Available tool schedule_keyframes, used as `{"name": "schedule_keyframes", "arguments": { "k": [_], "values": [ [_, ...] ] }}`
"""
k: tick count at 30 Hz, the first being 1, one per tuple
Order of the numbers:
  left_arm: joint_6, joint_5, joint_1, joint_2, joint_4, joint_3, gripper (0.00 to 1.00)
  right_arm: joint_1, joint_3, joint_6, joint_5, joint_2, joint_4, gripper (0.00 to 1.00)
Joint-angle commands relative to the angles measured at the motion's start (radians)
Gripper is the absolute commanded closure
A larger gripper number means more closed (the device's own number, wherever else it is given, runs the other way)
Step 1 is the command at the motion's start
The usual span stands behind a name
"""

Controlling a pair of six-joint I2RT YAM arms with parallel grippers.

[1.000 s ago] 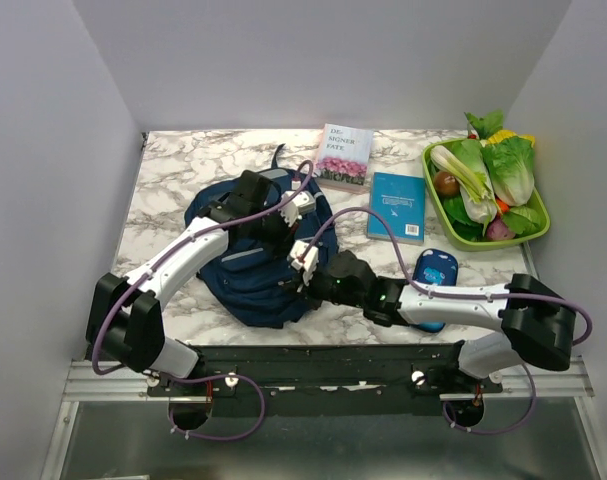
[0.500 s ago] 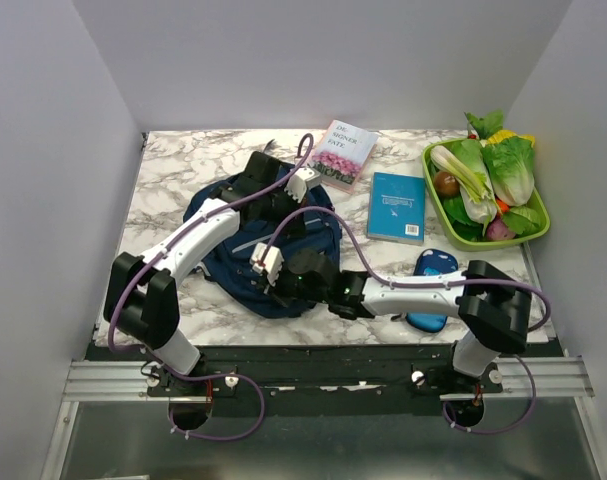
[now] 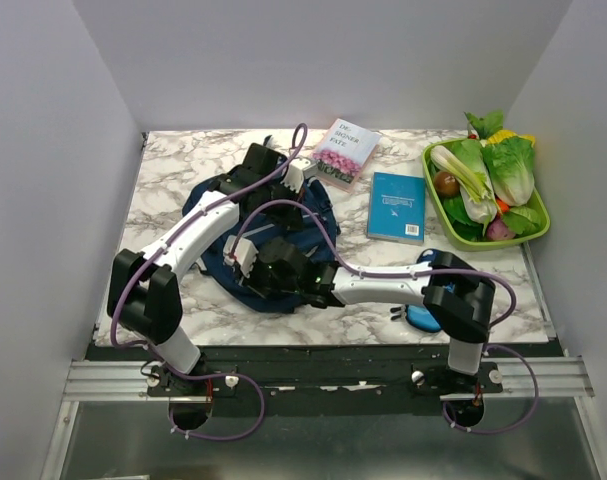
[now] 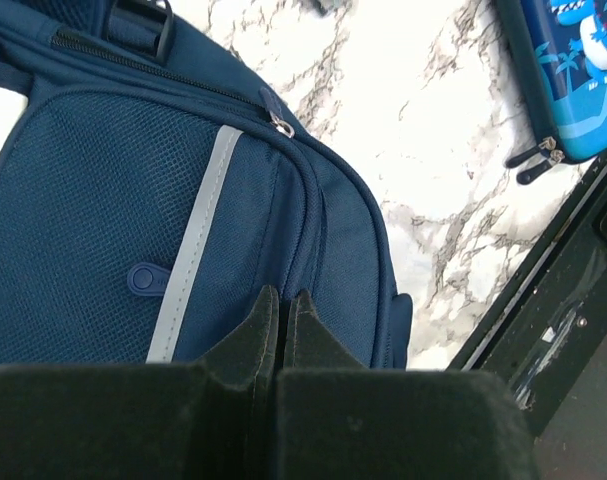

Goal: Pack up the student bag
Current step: Unzip the student bag at the center of the board, then pick up the stationery from the center of the board.

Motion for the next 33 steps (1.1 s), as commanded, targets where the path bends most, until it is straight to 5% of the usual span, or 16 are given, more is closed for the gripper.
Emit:
{"name": "schedule_keyframes", "arguments": {
  "k": [1, 4, 10, 17, 22, 27, 33],
  "values": [
    [-0.002, 0.037, -0.010, -0.026, 0.186, 0.095, 1.00, 0.051, -0.035, 0.043, -0.032, -0.073, 0.035, 0.53],
    [0.044, 0.018, 0.001, -0.048, 0.166, 0.078, 1.00, 0.035, -0.125, 0.130, 0.106, -0.169, 0.006, 0.28],
    [0.150, -0.015, 0.004, -0.094, 0.145, 0.028, 1.00, -0.152, -0.213, 0.551, 0.250, -0.422, -0.346, 0.03],
    [0.202, -0.009, 0.007, -0.123, 0.120, -0.014, 1.00, -0.611, -0.440, 0.952, 0.440, -0.696, -0.738, 0.00],
    [0.231, -0.005, 0.006, -0.137, 0.111, -0.037, 1.00, -0.704, -0.480, 1.111, 0.620, -0.854, -0.934, 0.00],
    [0.231, 0.017, 0.006, -0.131, 0.110, -0.051, 1.00, -0.811, -0.498, 1.140, 0.669, -0.898, -1.035, 0.00],
    [0.233, 0.035, 0.006, -0.131, 0.107, -0.052, 1.00, -1.040, -0.604, 1.071, 0.572, -0.879, -0.968, 0.00]
  ]
}}
